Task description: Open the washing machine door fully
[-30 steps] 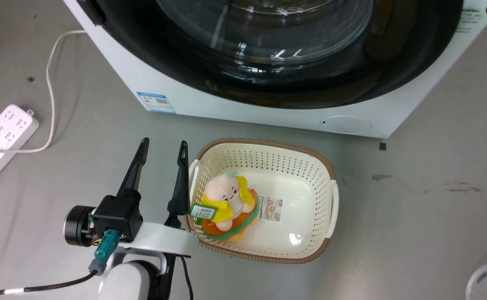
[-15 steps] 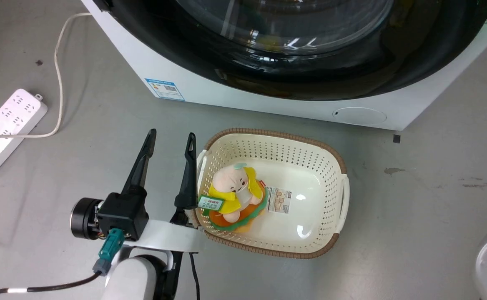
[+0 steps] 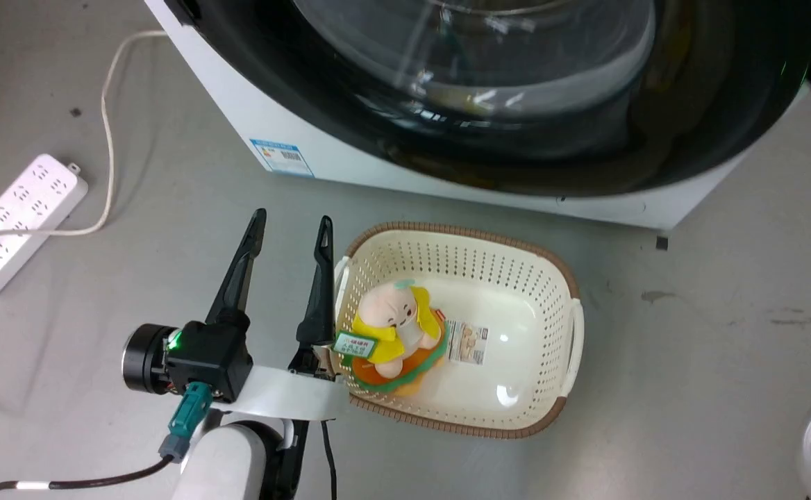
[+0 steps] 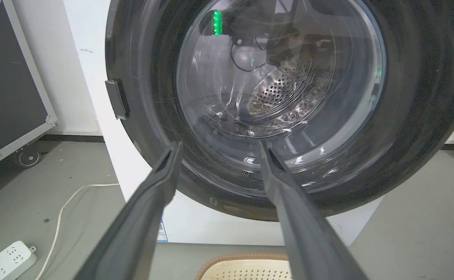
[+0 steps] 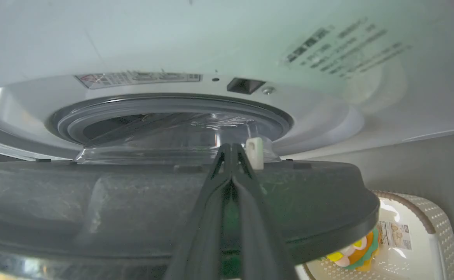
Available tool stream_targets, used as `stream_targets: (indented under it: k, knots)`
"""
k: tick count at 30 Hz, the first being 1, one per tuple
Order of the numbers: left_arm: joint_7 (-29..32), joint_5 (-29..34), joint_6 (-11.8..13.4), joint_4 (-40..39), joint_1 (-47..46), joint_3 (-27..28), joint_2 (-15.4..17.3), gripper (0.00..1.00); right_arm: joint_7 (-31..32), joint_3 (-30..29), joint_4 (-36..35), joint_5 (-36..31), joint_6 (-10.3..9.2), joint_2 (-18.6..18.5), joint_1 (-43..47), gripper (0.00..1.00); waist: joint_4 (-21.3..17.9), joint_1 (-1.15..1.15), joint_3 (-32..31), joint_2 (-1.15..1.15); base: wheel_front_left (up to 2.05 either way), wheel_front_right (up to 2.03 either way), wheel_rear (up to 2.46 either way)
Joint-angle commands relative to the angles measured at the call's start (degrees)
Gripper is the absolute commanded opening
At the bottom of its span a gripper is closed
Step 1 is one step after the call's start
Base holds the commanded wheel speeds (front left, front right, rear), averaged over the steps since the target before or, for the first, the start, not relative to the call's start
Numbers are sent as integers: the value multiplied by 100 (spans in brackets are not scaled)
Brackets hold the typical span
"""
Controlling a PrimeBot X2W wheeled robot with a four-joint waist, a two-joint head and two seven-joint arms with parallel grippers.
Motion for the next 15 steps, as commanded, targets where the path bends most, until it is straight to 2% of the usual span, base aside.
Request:
stream_targets:
  k: [1, 9, 15]
  knots:
    - [-69, -36, 20, 14, -51, -24, 7, 100, 182, -37, 135, 157, 10, 105, 44, 0, 8, 0, -79, 0, 0, 0, 0]
    - [-165, -38, -3, 141, 162, -129, 8, 100, 779, 61, 335, 916, 10, 107, 609, 0, -29, 0, -574, 0, 0, 0, 0]
    - [-173, -30, -26, 242, 447, -199, 8, 100, 873, 531, 366, 1433, 10, 107, 1284, 0, -133, 0, -979, 0, 0, 0, 0]
